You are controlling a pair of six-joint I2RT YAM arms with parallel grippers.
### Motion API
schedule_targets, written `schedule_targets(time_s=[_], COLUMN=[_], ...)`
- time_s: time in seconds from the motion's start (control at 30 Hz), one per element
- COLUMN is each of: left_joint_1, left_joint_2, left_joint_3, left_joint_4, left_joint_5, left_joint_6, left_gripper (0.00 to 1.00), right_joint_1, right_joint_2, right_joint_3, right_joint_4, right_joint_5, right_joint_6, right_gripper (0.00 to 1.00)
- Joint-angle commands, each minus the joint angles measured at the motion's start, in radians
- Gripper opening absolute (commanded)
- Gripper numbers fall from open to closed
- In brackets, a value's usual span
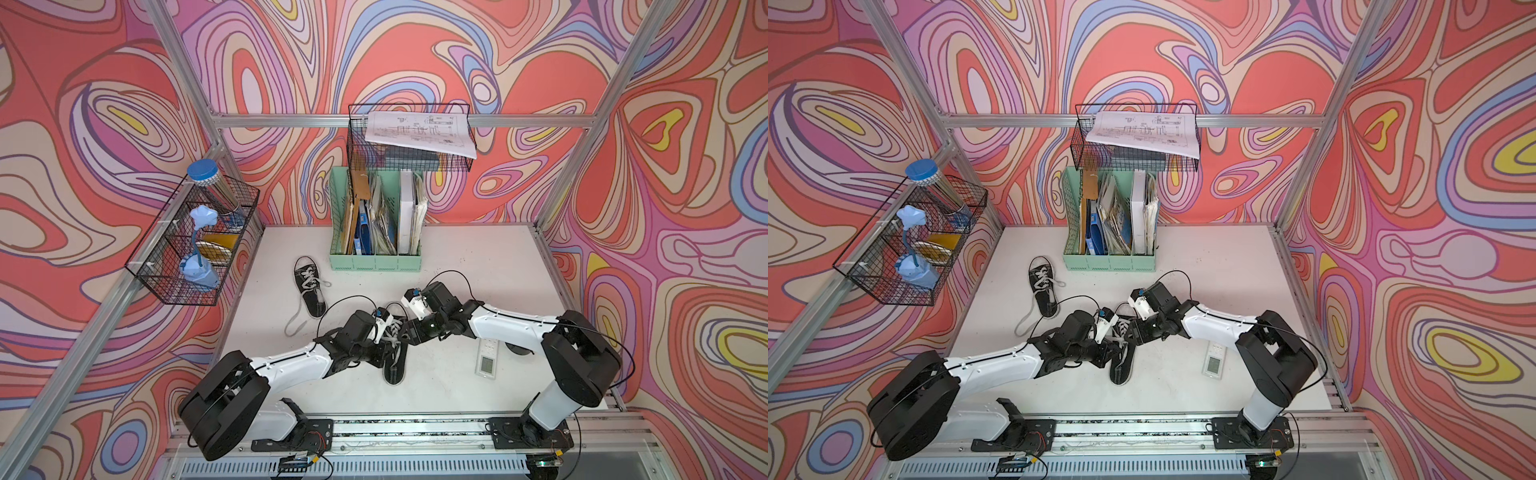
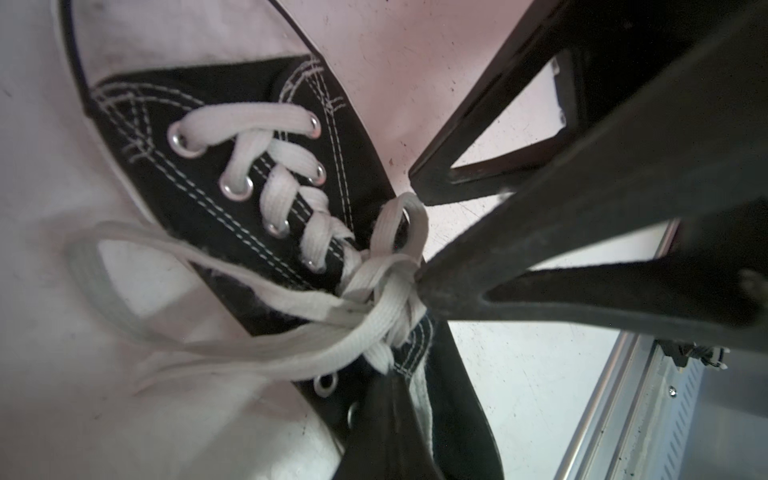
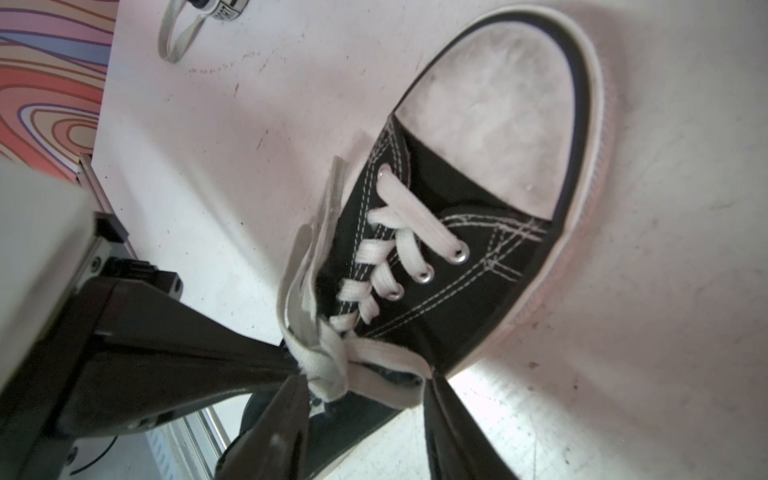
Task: Tie the shoes
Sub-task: Tie the shoelace on the shoe.
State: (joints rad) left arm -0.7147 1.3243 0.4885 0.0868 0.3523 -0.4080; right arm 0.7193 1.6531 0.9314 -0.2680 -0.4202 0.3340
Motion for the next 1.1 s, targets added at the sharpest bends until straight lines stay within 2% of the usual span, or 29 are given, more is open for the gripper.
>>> schedule_targets(time_s=[0.0,0.13,0.8,1.07], left_joint_1=[-0.002,-0.003,-0.002,-0.003], left_joint_2=[-0.023,-0.032,-0.176,-0.187], left_joint_3=[-0.013,-0.011,0.014,0.005], left_joint_4=[-0.046,-0.056,-0.231,-0.19], left_joint_5=[-0.011,-0.005,0.142,0.222], left_joint_6=[0.008,0.012,0.063,0.042], left_gripper=[0.04,0.0,0.0,0.0], right_joint_1=[0.017,0.023,0.024,0.025], right_joint_2=[0.009,0.031,0.065,0.063], right_joint_3=[0.011,0.021,0.026,0.028], right_joint_4=[-0.022,-0.016,-0.004,-0.007], right_joint_5=[0.046,0.055,0.083,0.091], right_joint_6=[0.007,0.018,0.057,0.061], right_gripper=[0.45,0.43,0.35,0.34])
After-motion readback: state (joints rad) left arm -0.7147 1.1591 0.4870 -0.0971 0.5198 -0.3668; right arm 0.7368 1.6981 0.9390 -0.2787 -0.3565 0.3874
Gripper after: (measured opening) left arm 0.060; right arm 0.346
